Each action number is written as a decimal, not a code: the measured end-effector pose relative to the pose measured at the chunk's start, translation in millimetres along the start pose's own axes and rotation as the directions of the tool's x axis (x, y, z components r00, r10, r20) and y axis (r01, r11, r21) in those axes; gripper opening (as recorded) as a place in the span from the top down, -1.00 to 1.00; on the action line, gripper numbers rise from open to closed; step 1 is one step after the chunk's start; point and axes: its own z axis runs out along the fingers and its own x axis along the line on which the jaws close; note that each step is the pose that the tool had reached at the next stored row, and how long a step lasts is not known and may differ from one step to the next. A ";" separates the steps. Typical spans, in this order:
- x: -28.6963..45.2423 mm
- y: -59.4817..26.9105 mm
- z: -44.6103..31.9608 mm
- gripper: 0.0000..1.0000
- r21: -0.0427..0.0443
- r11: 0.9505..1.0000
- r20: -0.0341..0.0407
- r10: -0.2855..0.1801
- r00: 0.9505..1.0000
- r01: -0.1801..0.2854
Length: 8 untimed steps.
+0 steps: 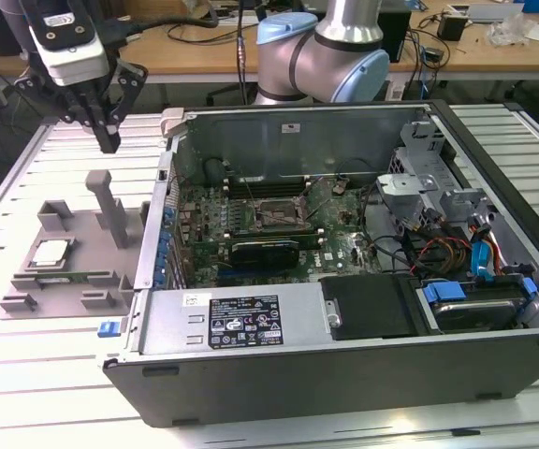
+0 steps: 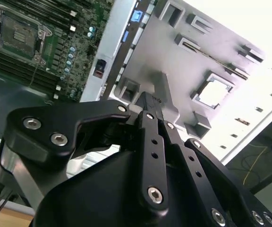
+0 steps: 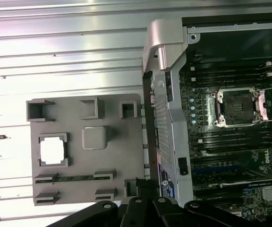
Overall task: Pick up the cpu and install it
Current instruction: 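Reach for the cpu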
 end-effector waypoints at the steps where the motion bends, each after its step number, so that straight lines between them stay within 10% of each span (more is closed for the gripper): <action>1: 2.7 -0.2 -0.1 0.79 0.000 1.000 0.000 0.000 1.000 0.000; 8: 18.6 -1.2 -0.5 0.79 0.000 1.000 0.001 0.000 1.000 0.000</action>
